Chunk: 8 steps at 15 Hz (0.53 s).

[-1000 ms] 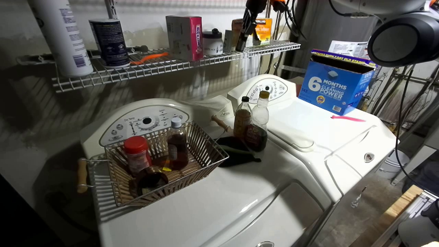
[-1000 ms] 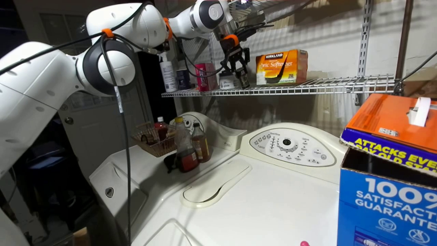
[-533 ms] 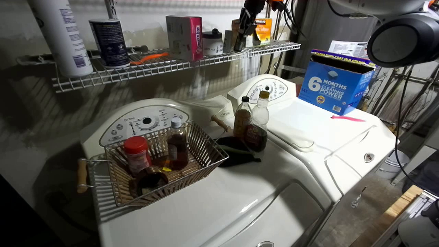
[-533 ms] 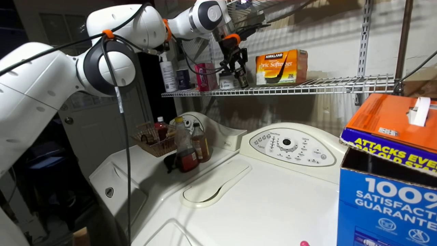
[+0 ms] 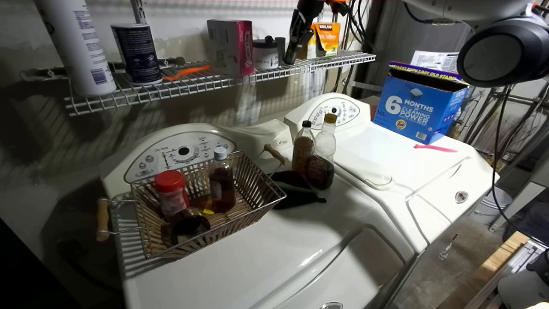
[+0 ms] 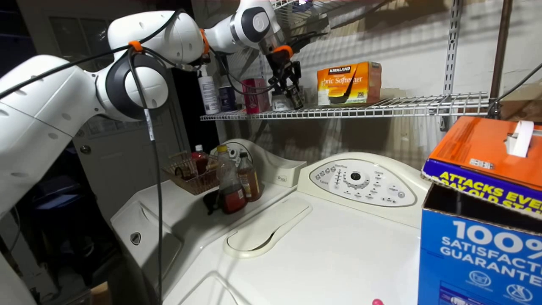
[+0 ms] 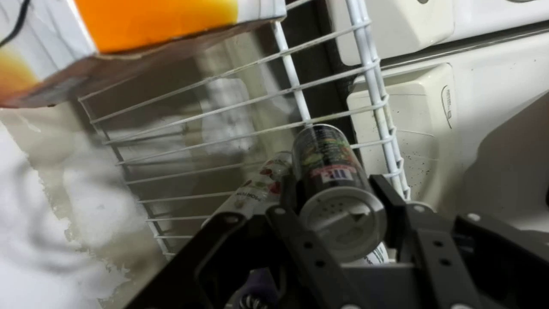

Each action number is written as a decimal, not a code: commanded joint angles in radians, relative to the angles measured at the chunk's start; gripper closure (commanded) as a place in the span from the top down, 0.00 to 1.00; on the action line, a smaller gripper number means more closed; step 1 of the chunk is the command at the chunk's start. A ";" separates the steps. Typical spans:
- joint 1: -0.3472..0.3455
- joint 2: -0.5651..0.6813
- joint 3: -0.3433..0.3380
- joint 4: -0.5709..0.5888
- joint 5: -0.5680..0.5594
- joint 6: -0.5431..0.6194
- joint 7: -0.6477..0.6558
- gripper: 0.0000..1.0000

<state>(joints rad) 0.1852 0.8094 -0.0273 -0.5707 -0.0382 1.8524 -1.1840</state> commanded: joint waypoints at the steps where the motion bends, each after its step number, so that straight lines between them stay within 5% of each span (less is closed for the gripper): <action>1: 0.030 0.042 -0.003 0.027 -0.014 0.021 0.004 0.20; 8: 0.059 0.043 -0.024 0.029 -0.035 0.008 0.037 0.20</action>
<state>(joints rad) 0.2211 0.8139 -0.0424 -0.5698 -0.0592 1.8582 -1.1762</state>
